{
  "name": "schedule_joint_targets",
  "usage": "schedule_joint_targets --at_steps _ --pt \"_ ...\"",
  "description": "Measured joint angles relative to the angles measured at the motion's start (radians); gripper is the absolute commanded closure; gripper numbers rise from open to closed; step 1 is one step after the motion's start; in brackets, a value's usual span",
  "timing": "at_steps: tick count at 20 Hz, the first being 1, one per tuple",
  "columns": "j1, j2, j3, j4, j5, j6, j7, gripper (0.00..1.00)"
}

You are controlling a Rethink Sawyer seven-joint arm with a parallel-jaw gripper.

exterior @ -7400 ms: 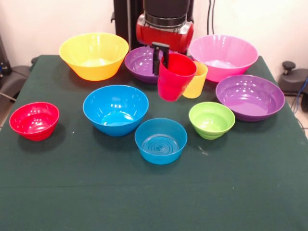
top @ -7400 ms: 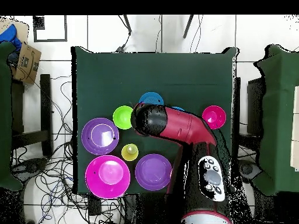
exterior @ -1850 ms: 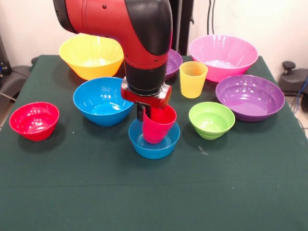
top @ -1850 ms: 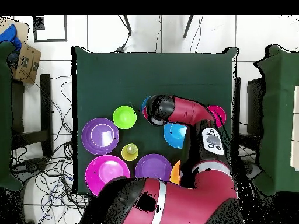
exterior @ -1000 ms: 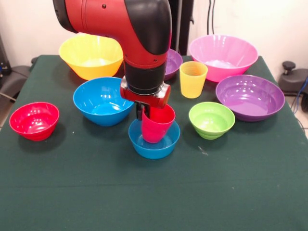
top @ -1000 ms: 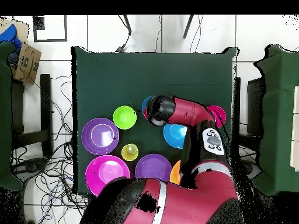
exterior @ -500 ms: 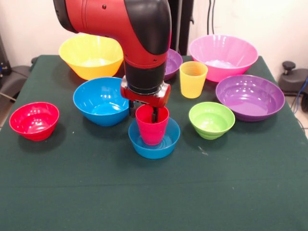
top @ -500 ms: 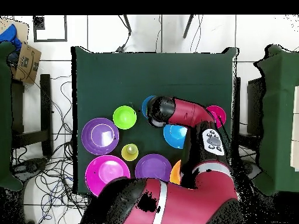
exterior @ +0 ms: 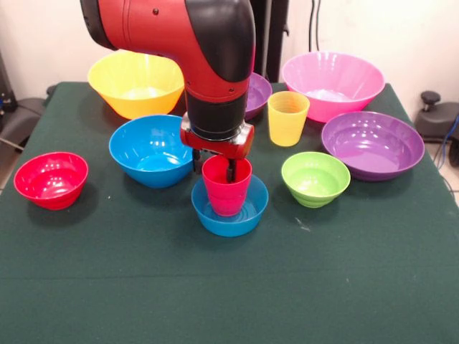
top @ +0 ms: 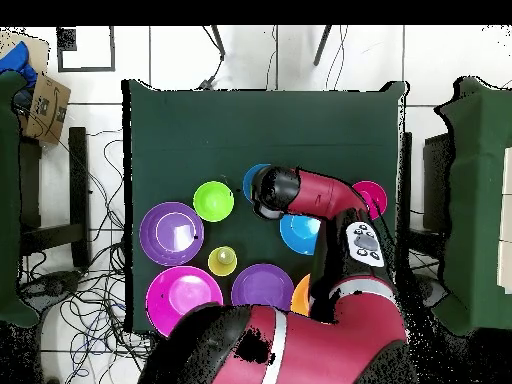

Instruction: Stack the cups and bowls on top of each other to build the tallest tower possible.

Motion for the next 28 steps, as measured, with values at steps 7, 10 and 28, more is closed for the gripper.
schedule_joint_targets --at_steps 7,10,28 --pt "-0.003 0.000 0.004 0.002 0.000 0.000 0.000 0.00" --pt "-0.002 -0.001 0.004 0.002 0.000 0.000 0.000 0.00" --pt "0.009 -0.098 0.003 0.002 0.000 0.111 0.000 0.00"
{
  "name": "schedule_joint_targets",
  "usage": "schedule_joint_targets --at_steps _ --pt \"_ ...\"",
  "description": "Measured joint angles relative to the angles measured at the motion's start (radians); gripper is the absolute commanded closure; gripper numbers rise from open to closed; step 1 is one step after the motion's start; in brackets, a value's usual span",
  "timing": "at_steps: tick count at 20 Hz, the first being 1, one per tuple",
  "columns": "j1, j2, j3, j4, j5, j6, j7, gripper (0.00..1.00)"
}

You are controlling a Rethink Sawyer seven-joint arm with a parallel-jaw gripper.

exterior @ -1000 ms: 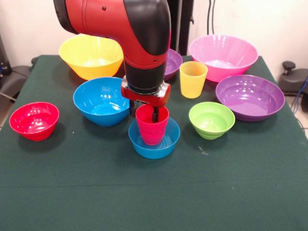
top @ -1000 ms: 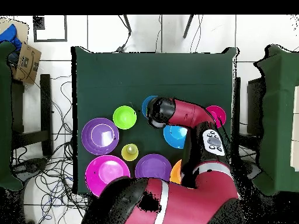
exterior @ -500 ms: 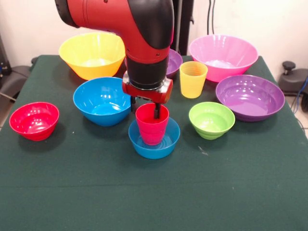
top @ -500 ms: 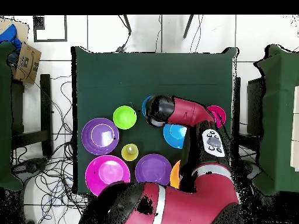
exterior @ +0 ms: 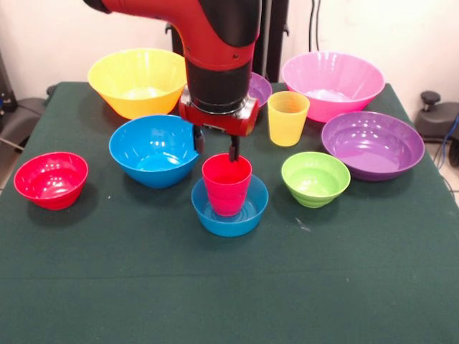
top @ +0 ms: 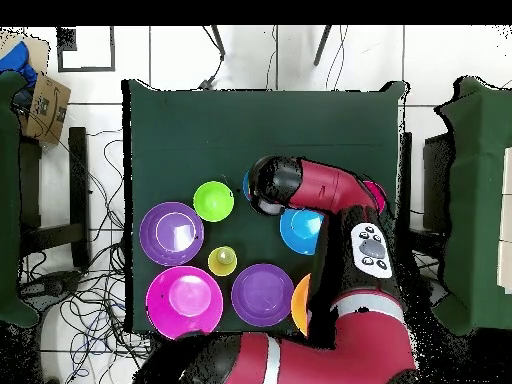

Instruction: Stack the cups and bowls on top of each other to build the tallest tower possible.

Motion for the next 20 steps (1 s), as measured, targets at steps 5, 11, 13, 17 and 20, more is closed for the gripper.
schedule_joint_targets --at_steps 5,11,13,17,20 --pt "0.001 -0.019 0.000 -0.003 0.000 0.018 0.000 0.00" --pt "0.025 -0.039 -0.013 -0.005 0.000 0.018 0.000 0.00" --pt "0.031 -0.041 -0.015 -0.005 0.000 0.018 0.000 0.00" --pt "0.052 -0.045 -0.023 -0.005 0.000 0.018 0.000 0.00" --pt "0.068 -0.051 -0.034 -0.003 0.001 0.018 0.000 0.00"
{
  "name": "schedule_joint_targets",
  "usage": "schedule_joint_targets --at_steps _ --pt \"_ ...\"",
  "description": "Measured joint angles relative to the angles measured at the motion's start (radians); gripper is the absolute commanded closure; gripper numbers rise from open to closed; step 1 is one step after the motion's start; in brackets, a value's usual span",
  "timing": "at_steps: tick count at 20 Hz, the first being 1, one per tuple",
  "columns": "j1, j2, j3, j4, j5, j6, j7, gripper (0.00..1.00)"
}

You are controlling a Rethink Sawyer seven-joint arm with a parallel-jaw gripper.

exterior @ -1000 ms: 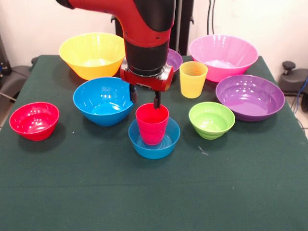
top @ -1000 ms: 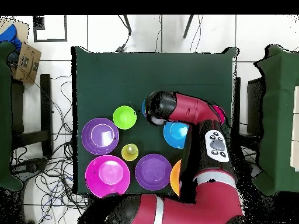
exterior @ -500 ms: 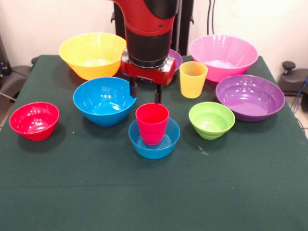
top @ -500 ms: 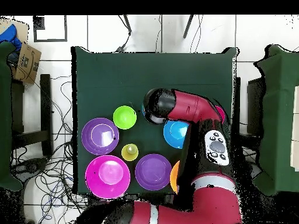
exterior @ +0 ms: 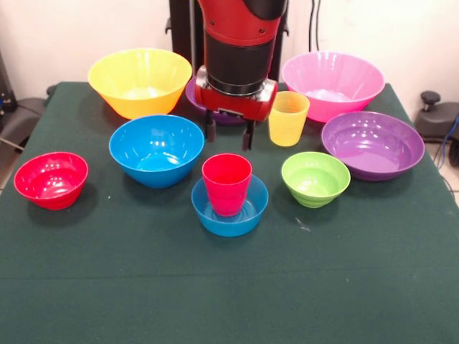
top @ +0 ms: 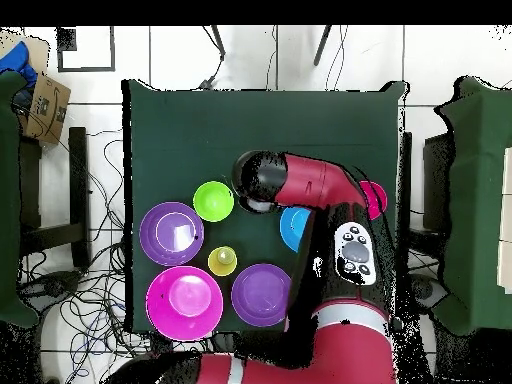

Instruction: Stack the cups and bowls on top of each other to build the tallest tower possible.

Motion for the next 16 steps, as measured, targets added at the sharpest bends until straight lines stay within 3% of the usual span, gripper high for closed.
schedule_joint_targets --at_steps 16 --pt "0.037 -0.007 -0.054 0.027 0.024 -0.002 0.013 0.00"
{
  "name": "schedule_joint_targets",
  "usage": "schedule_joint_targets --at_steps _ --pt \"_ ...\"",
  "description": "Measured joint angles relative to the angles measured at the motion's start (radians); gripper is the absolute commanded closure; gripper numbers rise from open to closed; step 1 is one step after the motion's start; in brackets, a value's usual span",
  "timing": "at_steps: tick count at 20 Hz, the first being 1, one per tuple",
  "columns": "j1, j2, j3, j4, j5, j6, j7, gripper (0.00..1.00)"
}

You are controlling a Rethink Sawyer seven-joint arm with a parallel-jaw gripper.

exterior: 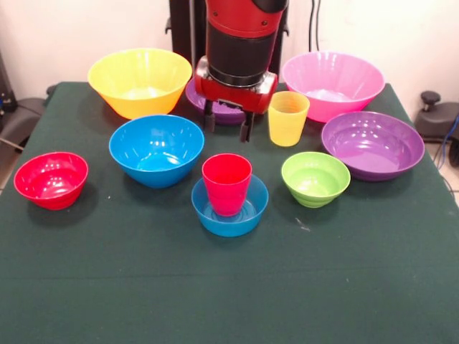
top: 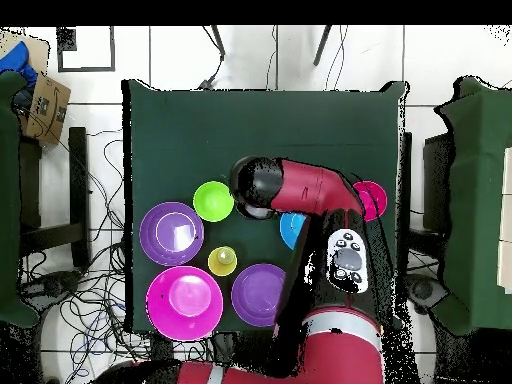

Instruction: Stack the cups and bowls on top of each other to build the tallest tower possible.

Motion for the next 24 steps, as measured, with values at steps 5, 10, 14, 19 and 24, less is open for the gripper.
schedule_joint_targets --at_steps 5,10,14,19,24 --pt "0.056 -0.001 -0.045 0.035 0.031 -0.018 0.068 0.00" --pt "0.109 -0.015 -0.083 0.074 0.032 -0.021 0.135 0.00" --pt "0.157 -0.046 -0.121 0.139 0.032 -0.030 0.187 0.00" --pt "0.158 -0.074 -0.135 0.209 0.032 -0.055 0.195 0.00" --pt "0.132 -0.079 -0.135 0.270 0.033 -0.104 0.195 0.00"
